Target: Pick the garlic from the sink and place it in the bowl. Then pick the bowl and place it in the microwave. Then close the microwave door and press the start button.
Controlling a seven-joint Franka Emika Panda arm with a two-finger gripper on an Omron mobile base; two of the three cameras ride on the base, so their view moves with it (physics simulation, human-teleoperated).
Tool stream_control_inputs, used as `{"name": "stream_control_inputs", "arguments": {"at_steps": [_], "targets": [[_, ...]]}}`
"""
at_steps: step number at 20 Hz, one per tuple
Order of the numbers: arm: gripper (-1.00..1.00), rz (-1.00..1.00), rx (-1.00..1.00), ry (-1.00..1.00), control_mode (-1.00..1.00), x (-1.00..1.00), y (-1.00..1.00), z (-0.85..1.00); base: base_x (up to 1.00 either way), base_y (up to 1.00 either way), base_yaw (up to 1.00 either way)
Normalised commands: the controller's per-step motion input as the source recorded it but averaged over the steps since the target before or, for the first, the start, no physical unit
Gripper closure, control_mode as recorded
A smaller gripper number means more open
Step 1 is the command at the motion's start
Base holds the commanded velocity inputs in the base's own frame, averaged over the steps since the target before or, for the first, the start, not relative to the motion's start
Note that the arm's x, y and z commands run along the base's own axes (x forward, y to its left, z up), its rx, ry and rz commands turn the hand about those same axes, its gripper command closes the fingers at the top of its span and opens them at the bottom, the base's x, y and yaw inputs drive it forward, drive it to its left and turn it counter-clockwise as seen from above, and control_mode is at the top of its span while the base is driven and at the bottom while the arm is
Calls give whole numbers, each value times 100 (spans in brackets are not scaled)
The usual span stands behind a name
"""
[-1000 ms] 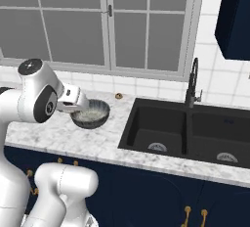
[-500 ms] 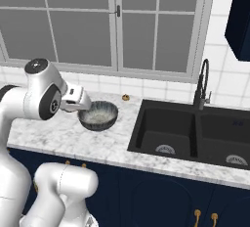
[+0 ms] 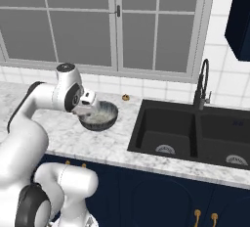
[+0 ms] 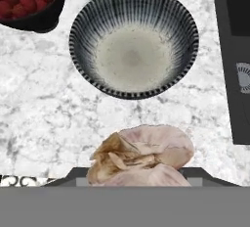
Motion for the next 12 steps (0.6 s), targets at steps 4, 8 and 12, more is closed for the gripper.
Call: {"name": "stream_control_inputs", "arguments": {"at_steps": [4, 8, 12], "targets": [[100, 0, 2, 10, -100, 68, 0, -44, 0, 0, 0], [100, 0, 0, 5, -100, 70, 0, -31, 0, 0, 0], [100, 0, 0, 1, -100, 48, 0, -35, 0, 0, 0]]}}
